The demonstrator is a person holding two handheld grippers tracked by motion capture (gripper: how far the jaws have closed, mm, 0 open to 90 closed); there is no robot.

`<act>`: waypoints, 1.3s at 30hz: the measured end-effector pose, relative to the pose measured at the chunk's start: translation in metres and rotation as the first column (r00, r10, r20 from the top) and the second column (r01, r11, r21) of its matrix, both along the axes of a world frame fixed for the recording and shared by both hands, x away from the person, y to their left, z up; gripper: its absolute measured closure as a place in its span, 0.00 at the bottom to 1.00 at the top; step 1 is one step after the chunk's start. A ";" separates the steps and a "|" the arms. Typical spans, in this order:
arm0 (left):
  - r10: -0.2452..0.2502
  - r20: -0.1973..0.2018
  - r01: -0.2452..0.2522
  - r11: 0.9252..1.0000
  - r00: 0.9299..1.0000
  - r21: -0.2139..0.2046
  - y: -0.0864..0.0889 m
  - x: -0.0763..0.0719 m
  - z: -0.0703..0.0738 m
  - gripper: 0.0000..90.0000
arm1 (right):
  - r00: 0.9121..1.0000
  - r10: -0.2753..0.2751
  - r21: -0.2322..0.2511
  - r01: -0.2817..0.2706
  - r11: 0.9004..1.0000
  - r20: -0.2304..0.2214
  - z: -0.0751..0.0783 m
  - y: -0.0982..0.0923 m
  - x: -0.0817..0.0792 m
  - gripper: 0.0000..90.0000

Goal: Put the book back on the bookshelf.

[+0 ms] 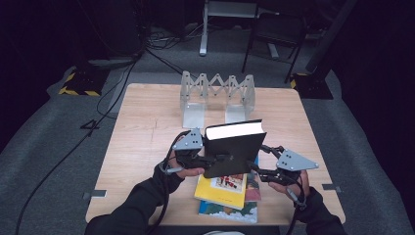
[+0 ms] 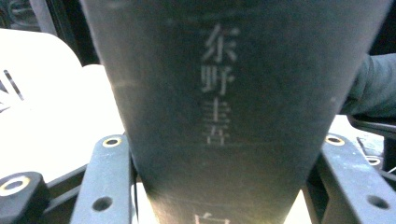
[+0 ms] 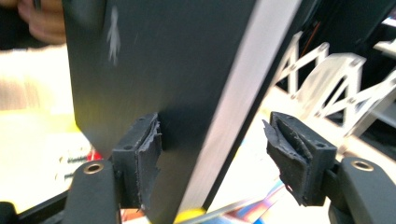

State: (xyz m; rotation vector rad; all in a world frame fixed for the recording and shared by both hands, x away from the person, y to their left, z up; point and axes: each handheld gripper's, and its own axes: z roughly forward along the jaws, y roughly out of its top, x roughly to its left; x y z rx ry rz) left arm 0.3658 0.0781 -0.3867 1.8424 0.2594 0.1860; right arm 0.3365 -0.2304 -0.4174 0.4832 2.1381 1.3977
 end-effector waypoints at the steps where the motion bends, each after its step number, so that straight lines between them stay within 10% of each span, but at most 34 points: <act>1: -0.004 0.009 0.004 1.000 1.000 0.000 0.000 -0.001 0.001 0.54 | 1.000 0.005 -0.008 -0.005 1.000 -0.019 -0.004 0.002 0.001 0.39; 15: 0.019 0.044 -0.018 0.999 0.999 -0.045 -0.003 -0.005 0.008 0.53 | 0.999 0.025 -0.002 -0.025 1.000 -0.029 -0.012 0.007 -0.002 0.49; 39: 0.044 0.062 -0.040 0.997 0.997 -0.063 -0.008 -0.011 0.024 0.55 | 0.997 -0.024 -0.036 0.022 0.999 -0.067 -0.013 -0.010 0.000 0.38</act>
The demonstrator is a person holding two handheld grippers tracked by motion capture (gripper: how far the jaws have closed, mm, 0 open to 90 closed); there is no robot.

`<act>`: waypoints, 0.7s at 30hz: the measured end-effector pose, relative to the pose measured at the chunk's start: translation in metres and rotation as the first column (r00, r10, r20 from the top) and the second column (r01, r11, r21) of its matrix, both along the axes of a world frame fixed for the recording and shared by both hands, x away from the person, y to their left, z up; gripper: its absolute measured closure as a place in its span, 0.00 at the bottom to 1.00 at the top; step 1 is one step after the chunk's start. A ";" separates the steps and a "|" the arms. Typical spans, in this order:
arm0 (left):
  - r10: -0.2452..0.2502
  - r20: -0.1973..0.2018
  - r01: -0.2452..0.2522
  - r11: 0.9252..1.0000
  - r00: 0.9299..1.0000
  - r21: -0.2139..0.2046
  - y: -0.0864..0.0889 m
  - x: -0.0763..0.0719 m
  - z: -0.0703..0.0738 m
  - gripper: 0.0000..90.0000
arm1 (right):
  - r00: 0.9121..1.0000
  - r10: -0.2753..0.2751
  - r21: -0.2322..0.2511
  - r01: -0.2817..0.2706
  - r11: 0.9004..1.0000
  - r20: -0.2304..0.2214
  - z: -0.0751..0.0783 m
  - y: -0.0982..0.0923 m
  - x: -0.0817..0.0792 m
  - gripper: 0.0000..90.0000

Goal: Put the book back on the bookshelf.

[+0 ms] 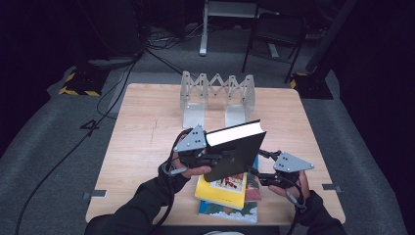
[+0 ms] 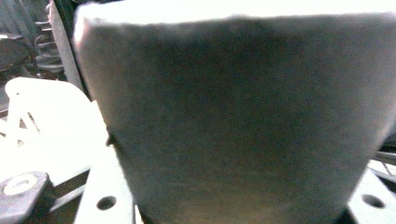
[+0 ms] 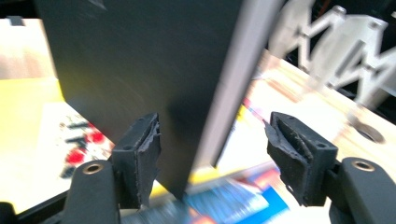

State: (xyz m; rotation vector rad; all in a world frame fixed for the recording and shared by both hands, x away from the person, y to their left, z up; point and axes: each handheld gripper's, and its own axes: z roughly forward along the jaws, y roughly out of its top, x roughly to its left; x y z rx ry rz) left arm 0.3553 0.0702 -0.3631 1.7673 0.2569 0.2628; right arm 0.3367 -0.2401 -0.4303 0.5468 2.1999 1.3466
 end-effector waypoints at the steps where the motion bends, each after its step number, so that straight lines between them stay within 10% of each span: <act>1: 0.002 -0.003 -0.002 1.000 1.000 -0.002 0.000 0.000 0.000 0.56 | 1.000 -0.013 0.005 0.013 1.000 -0.007 0.000 -0.005 0.001 0.37; 6: -0.003 0.013 0.002 1.000 1.000 0.011 0.000 -0.003 0.000 0.56 | 0.992 -0.114 -0.042 0.112 0.993 -0.058 -0.005 -0.035 0.004 0.29; 21: -0.002 0.035 0.001 1.000 0.999 0.013 -0.002 -0.007 0.000 0.56 | 0.922 -0.273 -0.139 0.243 0.960 -0.274 -0.053 -0.091 0.010 0.25</act>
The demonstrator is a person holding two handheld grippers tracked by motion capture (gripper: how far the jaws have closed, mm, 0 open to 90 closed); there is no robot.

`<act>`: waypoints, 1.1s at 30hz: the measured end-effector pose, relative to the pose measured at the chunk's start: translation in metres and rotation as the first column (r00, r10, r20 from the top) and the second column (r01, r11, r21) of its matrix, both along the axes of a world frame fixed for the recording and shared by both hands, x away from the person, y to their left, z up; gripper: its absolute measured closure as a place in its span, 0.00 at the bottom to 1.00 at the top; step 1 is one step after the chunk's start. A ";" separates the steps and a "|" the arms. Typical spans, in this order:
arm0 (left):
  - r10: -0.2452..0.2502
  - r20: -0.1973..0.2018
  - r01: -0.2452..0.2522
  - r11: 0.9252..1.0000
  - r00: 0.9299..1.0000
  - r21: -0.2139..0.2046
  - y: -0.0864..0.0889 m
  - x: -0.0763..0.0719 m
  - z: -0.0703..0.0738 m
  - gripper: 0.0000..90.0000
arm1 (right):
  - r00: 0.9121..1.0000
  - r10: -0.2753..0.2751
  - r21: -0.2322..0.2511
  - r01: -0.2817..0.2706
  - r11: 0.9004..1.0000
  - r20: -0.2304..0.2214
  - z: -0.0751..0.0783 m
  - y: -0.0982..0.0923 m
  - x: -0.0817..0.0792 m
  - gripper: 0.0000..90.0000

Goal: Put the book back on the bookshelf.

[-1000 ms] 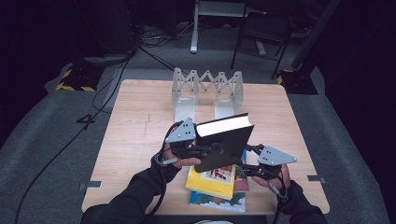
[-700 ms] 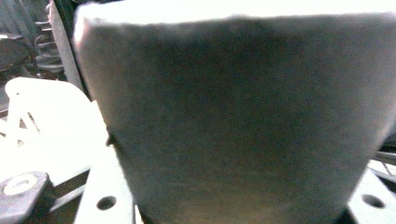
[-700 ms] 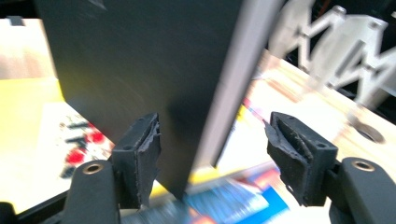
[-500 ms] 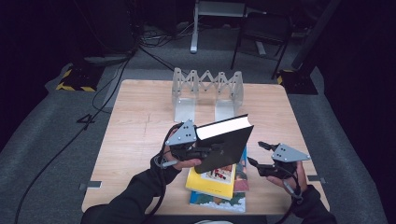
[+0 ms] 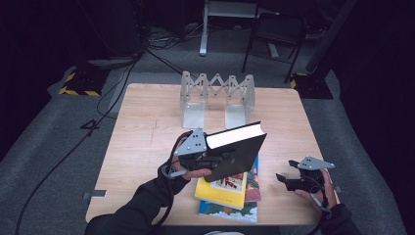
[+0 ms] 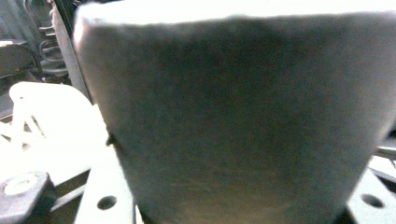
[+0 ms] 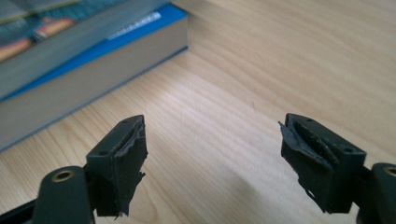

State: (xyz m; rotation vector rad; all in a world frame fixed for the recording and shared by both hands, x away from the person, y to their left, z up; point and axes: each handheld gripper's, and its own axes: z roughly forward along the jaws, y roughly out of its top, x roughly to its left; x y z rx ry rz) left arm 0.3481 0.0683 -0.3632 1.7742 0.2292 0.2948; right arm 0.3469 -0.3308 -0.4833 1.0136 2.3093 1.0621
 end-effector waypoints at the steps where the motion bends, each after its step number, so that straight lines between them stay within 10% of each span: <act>1: -0.001 0.003 0.001 1.000 1.000 0.001 0.000 0.000 0.000 0.56 | 1.000 -0.004 -0.001 0.004 1.000 -0.008 -0.003 -0.002 0.000 0.25; 25: 0.092 -0.016 -0.092 0.995 0.996 0.033 -0.004 0.010 0.014 0.58 | 0.997 -0.040 0.006 0.041 0.999 -0.067 -0.021 -0.009 0.010 0.25; 33: 0.236 0.001 -0.236 0.971 0.972 0.044 0.017 0.018 0.021 0.58 | 0.997 -0.038 0.005 0.038 0.999 -0.068 -0.021 -0.009 0.010 0.25</act>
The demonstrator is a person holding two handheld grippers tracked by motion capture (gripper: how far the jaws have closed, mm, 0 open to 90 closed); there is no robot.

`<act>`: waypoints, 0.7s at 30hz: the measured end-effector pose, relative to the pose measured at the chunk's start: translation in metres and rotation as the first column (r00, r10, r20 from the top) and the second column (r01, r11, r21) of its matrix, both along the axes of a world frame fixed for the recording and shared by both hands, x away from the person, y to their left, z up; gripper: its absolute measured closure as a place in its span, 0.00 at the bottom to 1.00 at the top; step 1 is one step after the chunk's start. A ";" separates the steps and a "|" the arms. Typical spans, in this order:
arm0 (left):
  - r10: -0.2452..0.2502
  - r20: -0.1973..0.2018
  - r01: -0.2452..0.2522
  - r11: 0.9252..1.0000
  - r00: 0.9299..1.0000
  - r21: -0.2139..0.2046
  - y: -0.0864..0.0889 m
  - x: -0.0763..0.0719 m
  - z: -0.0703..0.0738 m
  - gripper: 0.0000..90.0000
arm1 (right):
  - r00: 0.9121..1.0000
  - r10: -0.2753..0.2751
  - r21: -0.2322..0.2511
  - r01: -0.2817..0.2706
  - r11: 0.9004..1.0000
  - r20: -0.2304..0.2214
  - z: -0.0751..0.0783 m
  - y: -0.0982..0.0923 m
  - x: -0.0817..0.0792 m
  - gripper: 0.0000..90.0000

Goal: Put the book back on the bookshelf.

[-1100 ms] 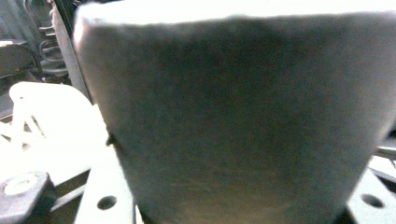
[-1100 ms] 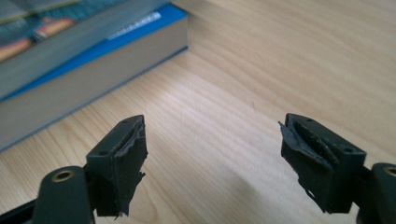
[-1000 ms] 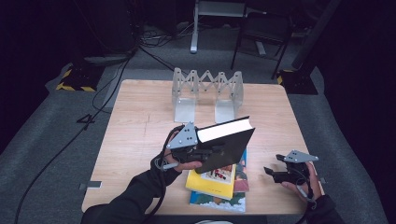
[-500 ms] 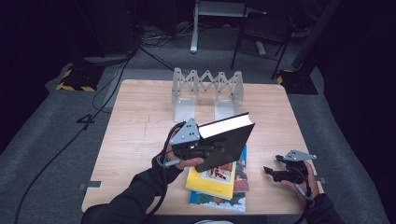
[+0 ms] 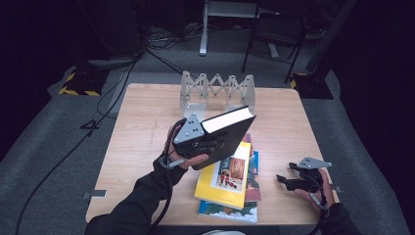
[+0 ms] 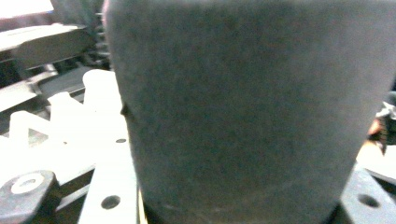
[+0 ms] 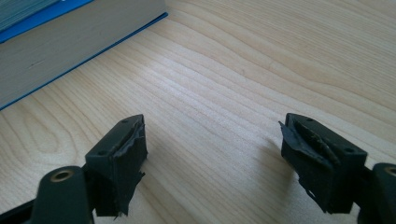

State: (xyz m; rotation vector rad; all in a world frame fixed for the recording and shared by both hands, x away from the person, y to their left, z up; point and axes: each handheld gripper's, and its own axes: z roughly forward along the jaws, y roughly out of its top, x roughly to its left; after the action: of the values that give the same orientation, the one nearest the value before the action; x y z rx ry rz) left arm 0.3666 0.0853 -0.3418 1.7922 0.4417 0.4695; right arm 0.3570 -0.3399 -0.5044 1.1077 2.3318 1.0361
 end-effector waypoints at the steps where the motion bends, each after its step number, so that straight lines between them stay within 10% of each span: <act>1: 0.016 0.001 -0.016 1.000 1.000 -0.001 0.004 0.002 0.000 0.58 | 1.000 0.000 0.000 0.000 1.000 0.000 0.000 0.000 0.000 0.25; 6: 0.103 -0.001 -0.103 0.995 0.995 -0.013 0.021 0.010 0.001 0.58 | 1.000 0.001 0.000 -0.001 1.000 0.000 0.000 0.000 0.000 0.25; 10: 0.205 -0.022 -0.206 0.978 0.978 -0.032 0.035 0.020 -0.001 0.58 | 1.000 0.000 -0.001 0.000 1.000 0.001 0.000 0.000 0.000 0.25; 16: 0.353 -0.022 -0.353 0.935 0.935 -0.003 0.051 0.036 -0.007 0.58 | 1.000 0.002 -0.001 -0.002 1.000 0.001 0.000 0.000 0.000 0.25; 21: 0.384 -0.052 -0.384 0.923 0.922 -0.003 0.058 0.051 -0.015 0.58 | 1.000 0.003 0.000 -0.003 1.000 0.000 0.000 0.000 0.000 0.25</act>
State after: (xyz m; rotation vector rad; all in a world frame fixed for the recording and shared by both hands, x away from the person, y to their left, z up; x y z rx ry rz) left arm 0.4172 0.1428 -0.3568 1.7094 0.8389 0.6925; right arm 0.3570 -0.3399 -0.5044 1.1044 2.3337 1.0365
